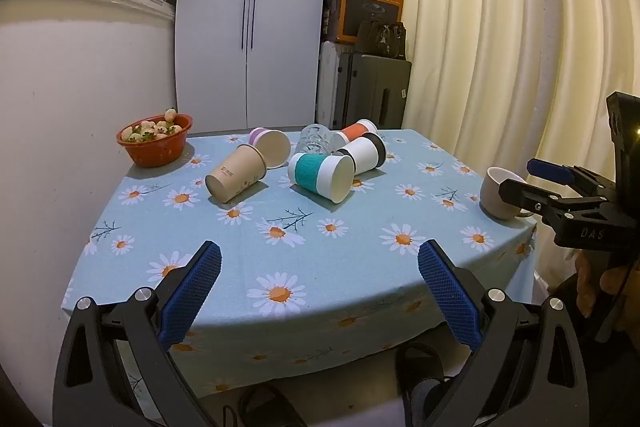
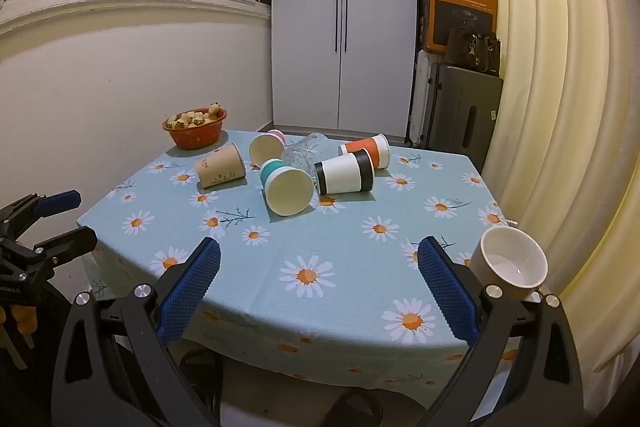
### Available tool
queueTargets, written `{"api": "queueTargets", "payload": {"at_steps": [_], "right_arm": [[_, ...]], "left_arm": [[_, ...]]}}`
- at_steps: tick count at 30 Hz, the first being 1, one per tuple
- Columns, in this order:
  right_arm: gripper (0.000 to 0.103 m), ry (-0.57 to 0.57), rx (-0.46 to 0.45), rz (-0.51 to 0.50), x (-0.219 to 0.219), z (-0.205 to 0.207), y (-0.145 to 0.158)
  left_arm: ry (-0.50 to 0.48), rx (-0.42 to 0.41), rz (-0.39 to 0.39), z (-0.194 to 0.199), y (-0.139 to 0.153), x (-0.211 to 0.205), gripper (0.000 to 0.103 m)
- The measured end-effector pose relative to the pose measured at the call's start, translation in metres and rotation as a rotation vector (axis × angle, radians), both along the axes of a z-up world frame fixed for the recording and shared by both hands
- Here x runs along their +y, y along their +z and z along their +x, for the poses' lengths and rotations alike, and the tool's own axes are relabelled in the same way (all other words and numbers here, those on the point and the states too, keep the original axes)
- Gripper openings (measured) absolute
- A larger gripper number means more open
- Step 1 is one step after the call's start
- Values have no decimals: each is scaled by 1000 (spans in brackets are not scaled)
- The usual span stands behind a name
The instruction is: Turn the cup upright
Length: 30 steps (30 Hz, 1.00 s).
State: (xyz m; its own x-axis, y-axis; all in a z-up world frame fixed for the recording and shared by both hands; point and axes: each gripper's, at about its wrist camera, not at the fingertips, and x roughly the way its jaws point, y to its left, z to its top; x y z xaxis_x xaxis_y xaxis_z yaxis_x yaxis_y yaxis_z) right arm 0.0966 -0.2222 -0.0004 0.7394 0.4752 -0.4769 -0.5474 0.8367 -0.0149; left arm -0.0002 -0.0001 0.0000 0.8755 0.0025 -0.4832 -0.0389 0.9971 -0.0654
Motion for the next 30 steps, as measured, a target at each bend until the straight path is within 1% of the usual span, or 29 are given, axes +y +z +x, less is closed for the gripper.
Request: {"api": "queueTargets", "payload": {"at_steps": [30], "right_arm": [[98,4,17,-17,5,1,-3]], "left_arm": [[0,3,1,-1,1,-2,96]]}}
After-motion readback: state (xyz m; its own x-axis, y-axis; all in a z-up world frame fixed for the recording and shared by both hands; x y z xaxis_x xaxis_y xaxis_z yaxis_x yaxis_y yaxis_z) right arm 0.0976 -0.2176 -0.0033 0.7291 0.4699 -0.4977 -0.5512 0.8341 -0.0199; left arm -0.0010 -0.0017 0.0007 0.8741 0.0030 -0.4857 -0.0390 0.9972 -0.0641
